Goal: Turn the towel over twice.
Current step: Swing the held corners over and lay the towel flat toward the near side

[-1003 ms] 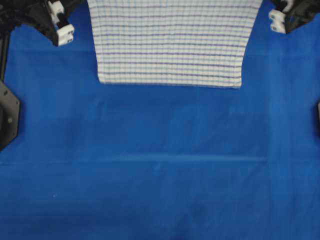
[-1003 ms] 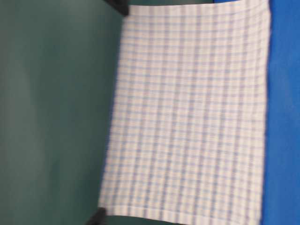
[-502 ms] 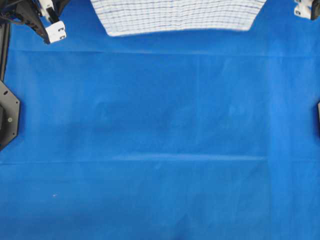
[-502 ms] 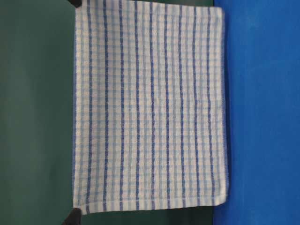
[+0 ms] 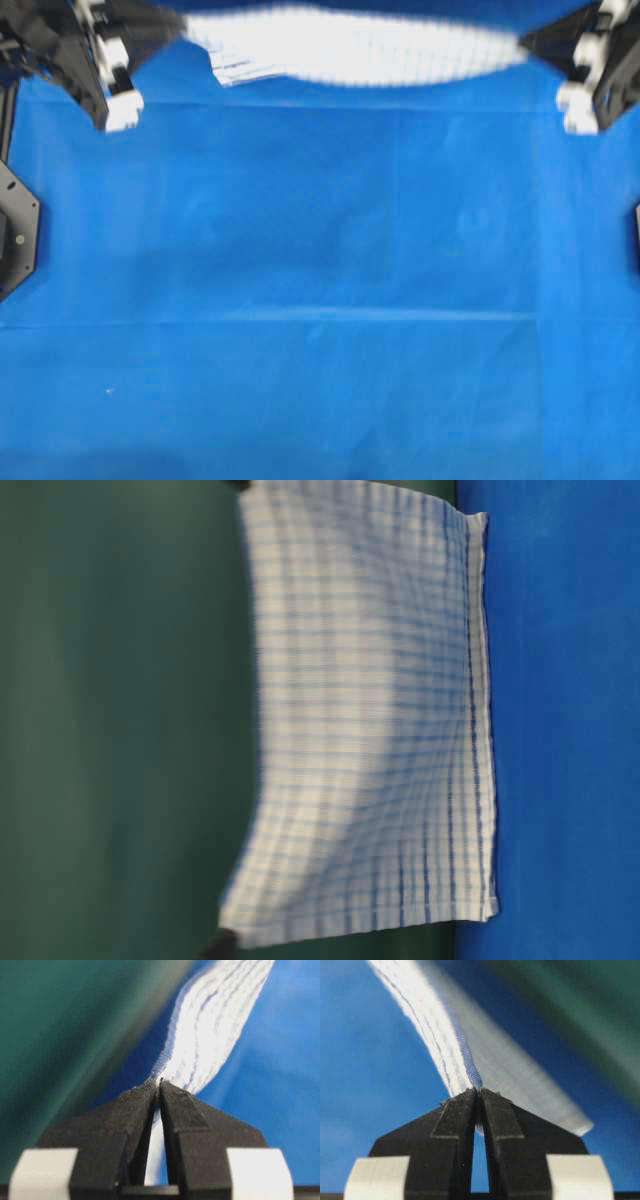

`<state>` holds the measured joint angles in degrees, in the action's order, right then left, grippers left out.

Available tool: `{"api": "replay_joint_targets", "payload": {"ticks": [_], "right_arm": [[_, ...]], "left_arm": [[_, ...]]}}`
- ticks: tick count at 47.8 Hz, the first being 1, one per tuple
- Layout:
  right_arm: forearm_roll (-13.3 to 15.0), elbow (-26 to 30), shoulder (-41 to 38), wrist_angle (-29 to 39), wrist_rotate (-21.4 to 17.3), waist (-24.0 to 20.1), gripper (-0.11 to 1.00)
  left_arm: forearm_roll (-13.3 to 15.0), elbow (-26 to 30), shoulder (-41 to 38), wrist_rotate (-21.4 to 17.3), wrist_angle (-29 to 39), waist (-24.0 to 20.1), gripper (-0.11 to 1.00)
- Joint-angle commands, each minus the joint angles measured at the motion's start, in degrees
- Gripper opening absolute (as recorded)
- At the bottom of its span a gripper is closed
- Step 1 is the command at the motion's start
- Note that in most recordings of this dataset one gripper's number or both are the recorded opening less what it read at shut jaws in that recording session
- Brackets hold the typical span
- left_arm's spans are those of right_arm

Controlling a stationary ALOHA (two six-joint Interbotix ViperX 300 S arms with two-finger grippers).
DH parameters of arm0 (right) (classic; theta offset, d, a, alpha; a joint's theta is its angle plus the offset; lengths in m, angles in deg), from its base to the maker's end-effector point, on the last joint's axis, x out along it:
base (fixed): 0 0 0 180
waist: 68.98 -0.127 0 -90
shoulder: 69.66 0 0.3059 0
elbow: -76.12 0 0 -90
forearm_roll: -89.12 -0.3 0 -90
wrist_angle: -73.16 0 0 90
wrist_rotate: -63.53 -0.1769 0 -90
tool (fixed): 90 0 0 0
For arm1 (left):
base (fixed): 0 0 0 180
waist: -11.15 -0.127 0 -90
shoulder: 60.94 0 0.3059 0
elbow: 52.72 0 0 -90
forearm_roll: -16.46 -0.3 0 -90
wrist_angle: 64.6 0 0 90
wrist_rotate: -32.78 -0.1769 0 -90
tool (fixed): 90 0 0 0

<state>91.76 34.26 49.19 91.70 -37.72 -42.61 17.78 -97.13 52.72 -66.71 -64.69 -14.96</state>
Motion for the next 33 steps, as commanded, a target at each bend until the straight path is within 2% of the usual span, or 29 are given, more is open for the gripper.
{"api": "replay_joint_targets", "payload": {"ticks": [1,7,13,19,28,33], "right_arm": [[-0.3,-1.8,-0.5,0.2,-2.7,-4.7,0.05],[-0.3,-5.0,-2.2,0.0,-7.2,-9.7,0.05],[-0.3,-8.1,-5.3,-1.0,-11.5,-15.3,0.05],[-0.2,-10.0,-8.7,-4.7,-15.9,-20.3,0.05],[-0.3,-12.2,-14.9,-11.6,-21.9,-27.0,0.05],[-0.3,-12.1,-18.4,-14.3,-23.8,-29.7,0.05]], "left_arm": [[0.0,0.0,-1.0,1.1,3.3,3.3,0.03],[0.1,-2.1,-3.8,1.9,6.3,9.1,0.03],[0.1,-3.9,-6.9,2.8,6.3,15.0,0.03],[0.1,-5.3,-10.5,5.2,5.8,20.1,0.03],[0.1,-7.0,-15.9,10.3,1.5,26.5,0.03],[0.1,-7.7,-18.2,12.2,-1.6,29.4,0.03]]}}
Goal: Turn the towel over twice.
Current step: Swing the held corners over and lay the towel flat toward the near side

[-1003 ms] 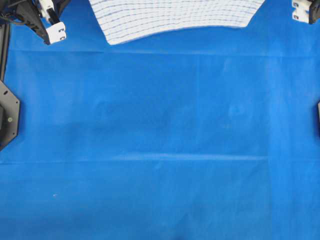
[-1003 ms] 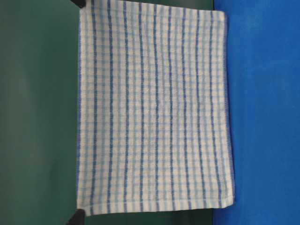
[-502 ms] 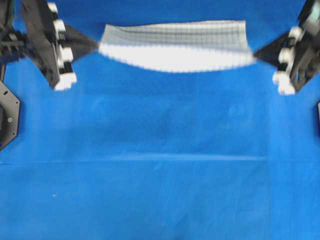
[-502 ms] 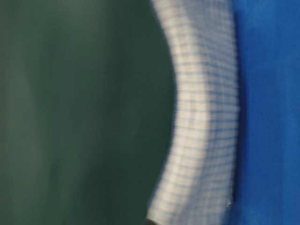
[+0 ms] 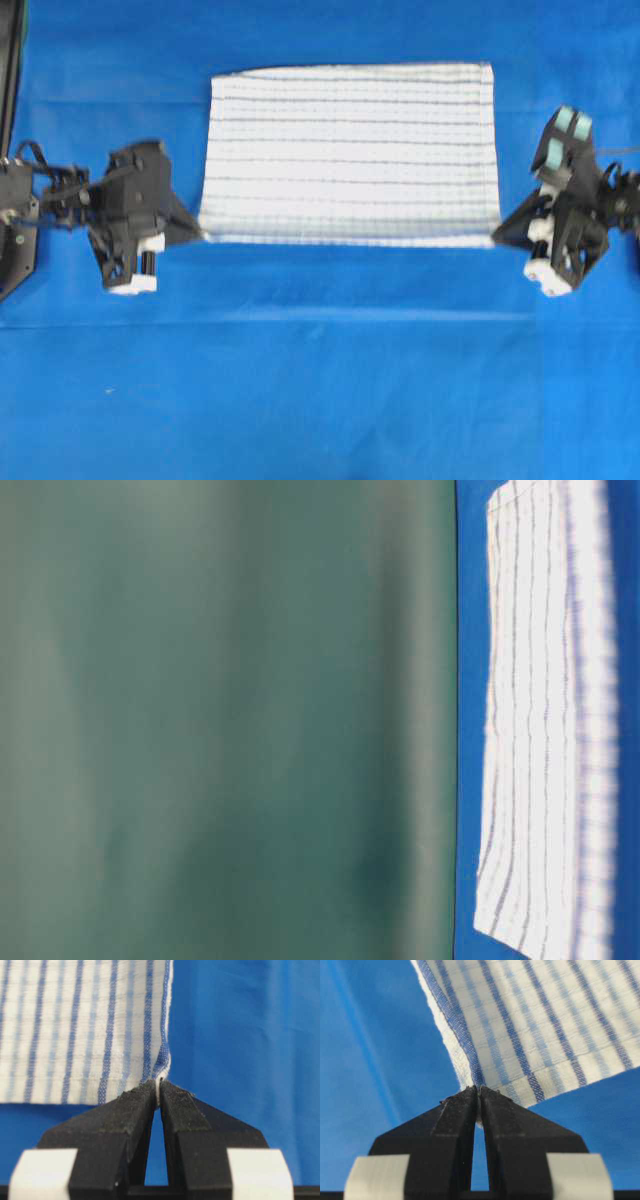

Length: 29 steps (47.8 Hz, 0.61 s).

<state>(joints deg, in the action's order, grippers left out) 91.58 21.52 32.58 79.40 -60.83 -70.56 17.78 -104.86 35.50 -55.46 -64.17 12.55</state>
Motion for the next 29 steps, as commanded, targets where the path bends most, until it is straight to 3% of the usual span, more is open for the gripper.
{"api": "replay_joint_targets", "payload": {"ticks": [1,17,29], "right_arm": [[0.0,0.8,-2.4,-2.5,-1.1,-2.3,0.05],[-0.1,3.3,-9.1,-4.7,-3.1,-9.4,0.05],[-0.4,3.5,-9.3,-4.7,-3.1,-11.3,0.05]], "left_arm": [[0.1,-0.1,-1.4,1.2,-2.5,2.4,0.03],[0.1,-1.1,-5.2,6.8,-5.6,9.1,0.03],[0.0,-1.1,-5.3,7.4,-5.6,11.3,0.03]]}}
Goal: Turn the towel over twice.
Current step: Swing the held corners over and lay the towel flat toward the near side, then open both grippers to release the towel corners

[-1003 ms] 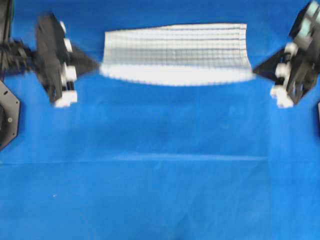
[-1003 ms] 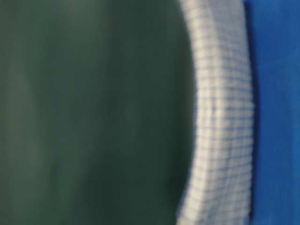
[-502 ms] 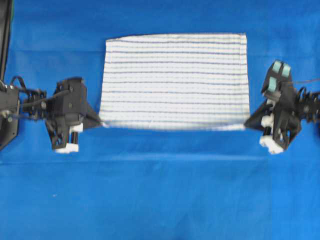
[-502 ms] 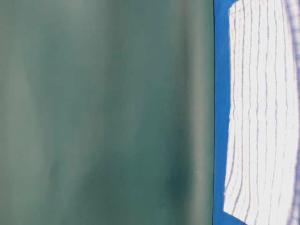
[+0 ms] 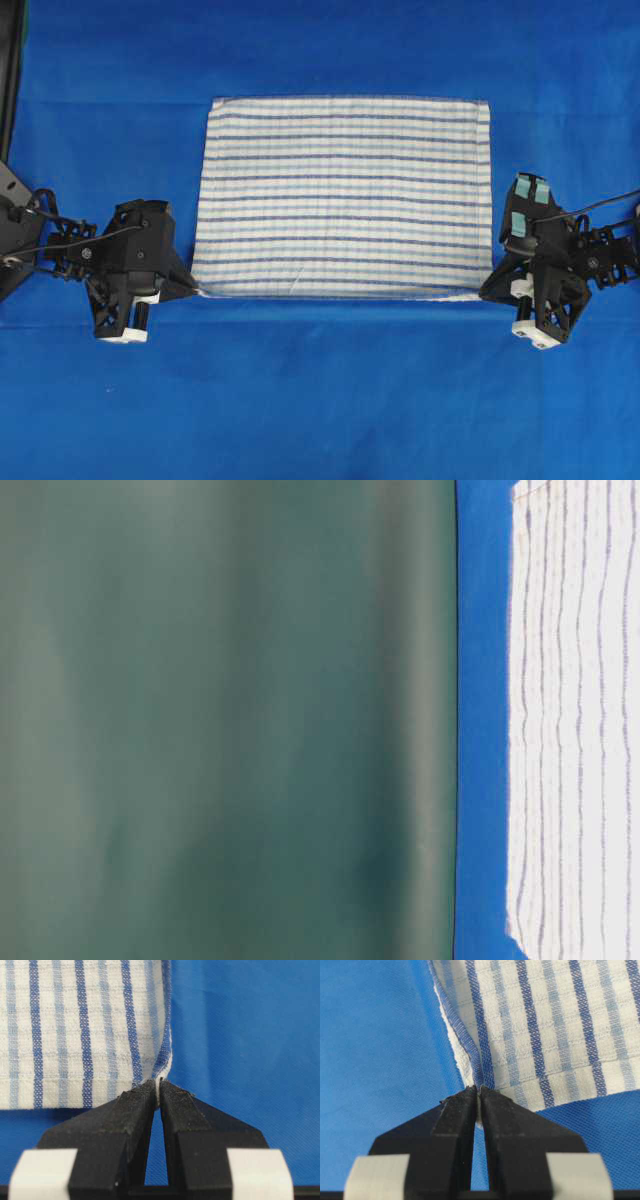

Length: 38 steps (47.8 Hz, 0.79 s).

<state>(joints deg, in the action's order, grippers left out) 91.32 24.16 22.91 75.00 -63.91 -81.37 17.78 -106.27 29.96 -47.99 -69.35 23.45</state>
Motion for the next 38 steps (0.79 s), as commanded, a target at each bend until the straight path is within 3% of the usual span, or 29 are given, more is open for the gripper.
{"api": "replay_joint_targets", "payload": {"ticks": [1,21,25,31,33,35,38], "right_arm": [[-0.3,0.9,0.4,-0.4,-0.1,-0.4,0.05],[0.0,1.7,0.4,0.7,0.1,-0.4,0.08],[0.3,2.5,0.8,2.0,0.4,-0.4,0.31],[2.5,4.0,3.2,4.9,1.3,0.0,0.65],[3.8,4.4,4.5,5.7,1.4,0.3,0.69],[5.4,4.7,6.1,6.4,1.4,0.9,0.67],[8.1,4.8,8.5,7.0,1.5,2.1,0.62]], "left_arm": [[0.0,0.4,0.3,-0.1,-0.4,0.4,0.03],[0.1,0.8,1.1,-0.1,-0.2,-0.2,0.07],[0.1,1.1,2.5,-0.3,0.7,-0.2,0.25],[0.1,2.2,5.8,-1.5,3.4,-0.4,0.64],[0.0,2.7,7.3,-1.9,4.6,-0.9,0.76],[0.1,3.3,9.4,-2.8,6.1,-1.8,0.84],[0.1,3.4,12.3,-4.2,6.9,-3.0,0.82]]}}
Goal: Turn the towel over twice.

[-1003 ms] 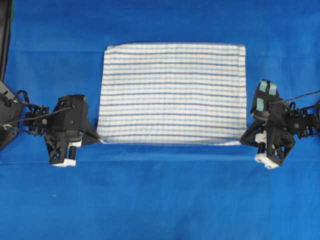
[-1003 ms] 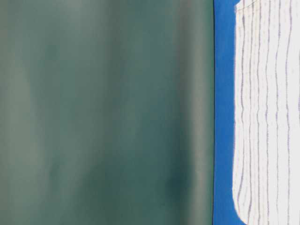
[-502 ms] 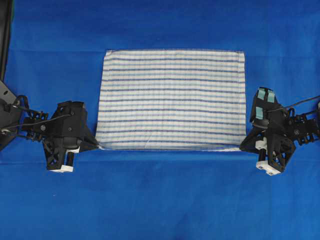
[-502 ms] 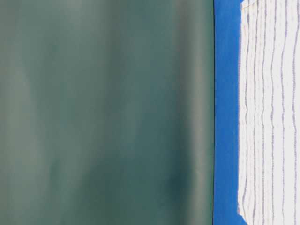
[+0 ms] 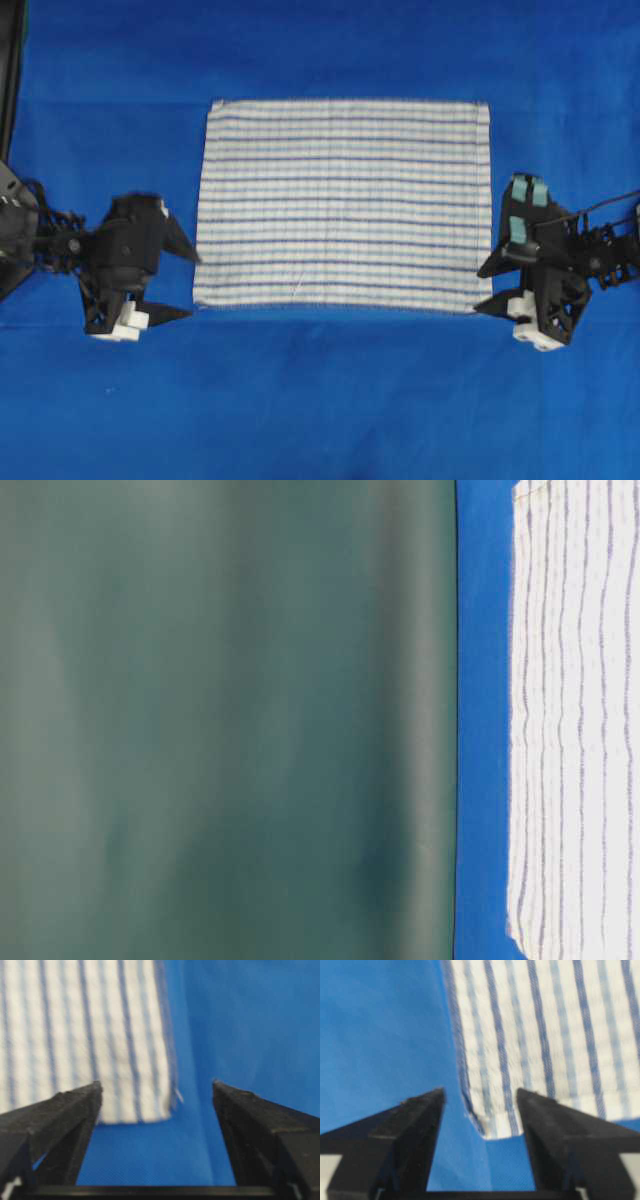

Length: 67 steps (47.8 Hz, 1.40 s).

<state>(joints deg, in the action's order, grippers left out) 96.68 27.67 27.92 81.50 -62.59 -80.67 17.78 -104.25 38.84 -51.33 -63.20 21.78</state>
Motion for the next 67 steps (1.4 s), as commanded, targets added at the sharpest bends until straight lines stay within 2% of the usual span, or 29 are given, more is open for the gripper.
{"api": "replay_joint_targets", "payload": {"ticks": [1,7,11,22,27,38,44,57,67], "right_arm": [[4.1,1.4,4.9,0.7,0.1,2.1,0.62],[9.7,0.9,10.7,0.9,0.1,5.3,0.64],[13.4,-0.3,14.9,0.7,0.1,8.0,0.64],[21.4,-2.5,25.4,0.1,0.2,13.5,0.63],[23.7,-4.5,29.2,-1.7,0.2,15.6,0.63],[23.9,-11.5,33.7,-11.2,-0.2,20.6,0.63],[23.8,-12.9,33.1,-15.5,-0.4,22.2,0.63],[23.6,-12.7,32.4,-16.3,-0.7,22.3,0.63],[22.6,-10.4,30.9,-15.4,-0.8,25.2,0.63]], "left_arm": [[0.0,1.4,4.3,-1.3,1.0,-1.8,0.80],[0.1,0.6,10.7,-4.2,0.9,-5.4,0.73],[0.1,-0.7,14.4,-5.4,0.1,-7.5,0.73],[0.1,-5.3,25.3,-5.7,-2.2,-12.7,0.73],[0.1,-7.8,30.2,-5.7,-2.8,-14.1,0.73],[0.1,-12.9,37.8,-5.5,-5.3,-14.4,0.73],[0.1,-14.1,39.6,-5.5,-6.2,-14.4,0.73],[0.1,-13.9,39.4,-5.5,-6.7,-14.4,0.73],[0.0,-12.3,36.1,-5.5,-11.9,-16.0,0.73]]}}
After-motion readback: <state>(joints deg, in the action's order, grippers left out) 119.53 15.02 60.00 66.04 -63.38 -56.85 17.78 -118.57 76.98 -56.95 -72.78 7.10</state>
